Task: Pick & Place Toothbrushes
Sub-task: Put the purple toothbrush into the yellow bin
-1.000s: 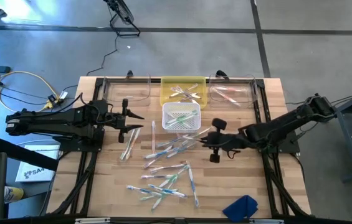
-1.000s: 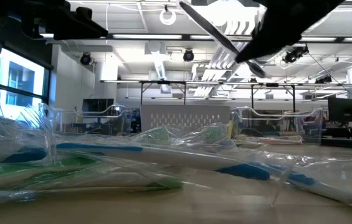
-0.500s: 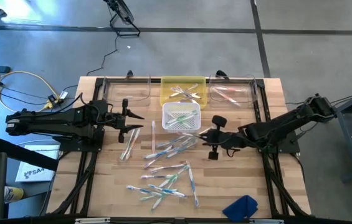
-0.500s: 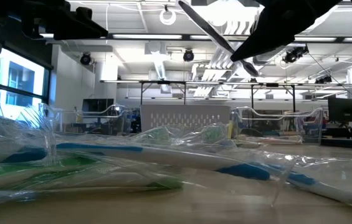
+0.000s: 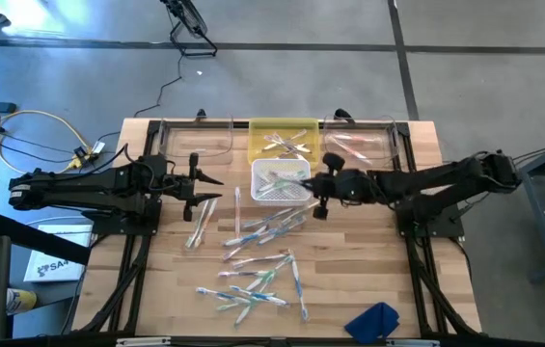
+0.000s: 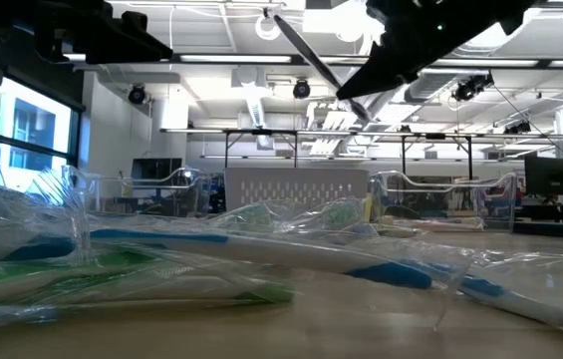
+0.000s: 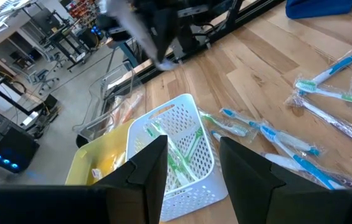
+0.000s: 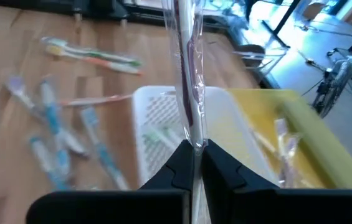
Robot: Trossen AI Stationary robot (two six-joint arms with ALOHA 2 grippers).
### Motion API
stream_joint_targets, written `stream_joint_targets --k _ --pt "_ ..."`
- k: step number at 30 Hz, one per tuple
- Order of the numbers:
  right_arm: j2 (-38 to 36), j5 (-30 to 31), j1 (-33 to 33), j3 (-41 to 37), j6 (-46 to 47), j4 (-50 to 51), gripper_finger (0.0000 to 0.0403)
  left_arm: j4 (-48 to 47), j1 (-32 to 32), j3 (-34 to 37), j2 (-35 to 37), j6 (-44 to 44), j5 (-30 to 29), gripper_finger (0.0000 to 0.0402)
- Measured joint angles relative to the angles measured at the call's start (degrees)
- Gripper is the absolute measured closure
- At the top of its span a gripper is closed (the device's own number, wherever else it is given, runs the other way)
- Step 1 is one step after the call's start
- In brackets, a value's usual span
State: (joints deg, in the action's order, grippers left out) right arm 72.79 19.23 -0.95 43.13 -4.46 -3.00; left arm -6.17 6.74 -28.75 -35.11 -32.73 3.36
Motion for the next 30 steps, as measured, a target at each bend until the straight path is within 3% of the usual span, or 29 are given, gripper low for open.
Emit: stream_joint_targets --k 10,20,30 --pt "0.24 -9.13 8.99 0.0 -1.91 -5.52 0.0395 -0.02 0.0 0.0 0.0 0.0 0.0 0.0261" --pt "3.8 -12.1 10.45 0.25 -2.6 -9.96 0.0395 0.0 0.0 0.0 -0.01 0.0 0.0 0.0261" --pt "14.5 -12.1 12.87 13.08 -9.14 -2.07 0.0395 0.0 0.0 0.0 0.0 0.0 0.01 0.0261"
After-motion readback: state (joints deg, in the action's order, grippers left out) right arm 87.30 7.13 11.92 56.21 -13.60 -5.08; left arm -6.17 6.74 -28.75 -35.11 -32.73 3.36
